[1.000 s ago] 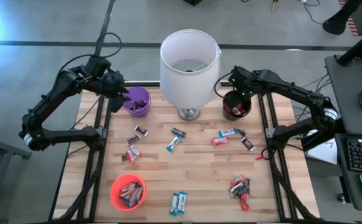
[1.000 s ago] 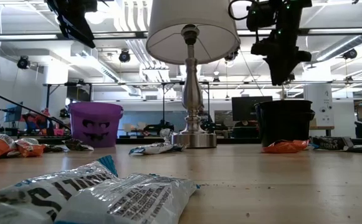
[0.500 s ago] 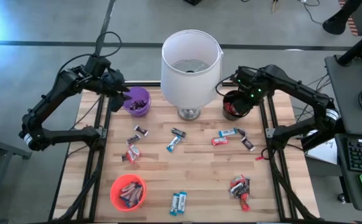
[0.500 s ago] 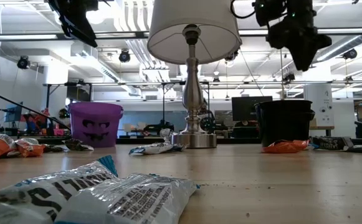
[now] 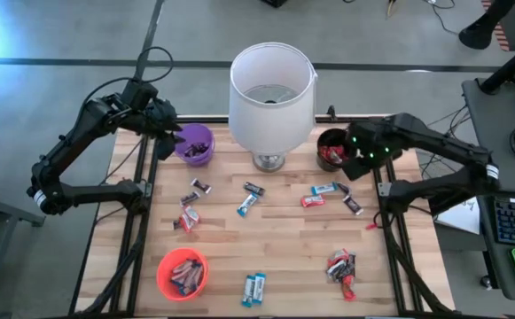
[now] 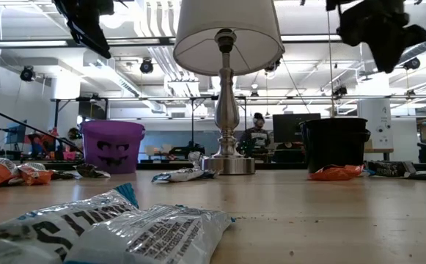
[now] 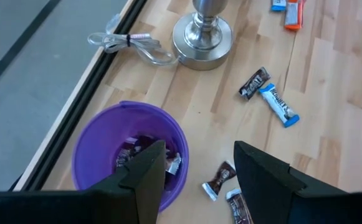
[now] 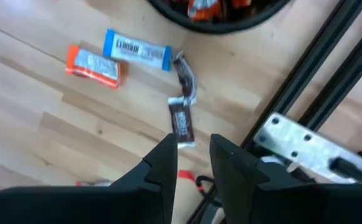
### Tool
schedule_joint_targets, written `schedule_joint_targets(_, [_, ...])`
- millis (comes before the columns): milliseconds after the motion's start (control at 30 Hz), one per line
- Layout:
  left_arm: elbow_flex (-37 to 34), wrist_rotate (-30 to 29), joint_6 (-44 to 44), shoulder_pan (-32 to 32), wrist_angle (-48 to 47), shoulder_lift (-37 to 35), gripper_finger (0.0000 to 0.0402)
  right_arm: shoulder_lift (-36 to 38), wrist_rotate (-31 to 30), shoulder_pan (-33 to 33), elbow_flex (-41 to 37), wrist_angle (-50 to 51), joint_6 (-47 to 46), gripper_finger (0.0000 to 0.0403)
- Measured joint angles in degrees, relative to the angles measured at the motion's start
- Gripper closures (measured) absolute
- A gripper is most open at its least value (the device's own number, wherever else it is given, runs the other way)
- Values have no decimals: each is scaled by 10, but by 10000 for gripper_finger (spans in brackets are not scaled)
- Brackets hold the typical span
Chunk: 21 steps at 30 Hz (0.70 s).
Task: Organize candy in baskets
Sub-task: Put the brown chocolate bar into the purple bucket
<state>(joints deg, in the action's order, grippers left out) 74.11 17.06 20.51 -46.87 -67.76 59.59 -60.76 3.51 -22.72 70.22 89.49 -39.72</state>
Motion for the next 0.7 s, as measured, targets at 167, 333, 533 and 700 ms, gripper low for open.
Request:
schedule_joint_targets(167, [0,0,6,0,0,0,230,29,0,50,-57,-27,-61,312])
schedule_joint_targets(333, [0,3,14,0,3,0,230,46,-4,88,-137,-75,-102,308])
schedule_joint_targets(533, [0,19,15,0,8,0,230,46,-5,105,-223,-178,-117,313])
schedule_joint_targets(700, [0,19,15,0,8,-1,230,43,-18,105,-254,-212,-130,318])
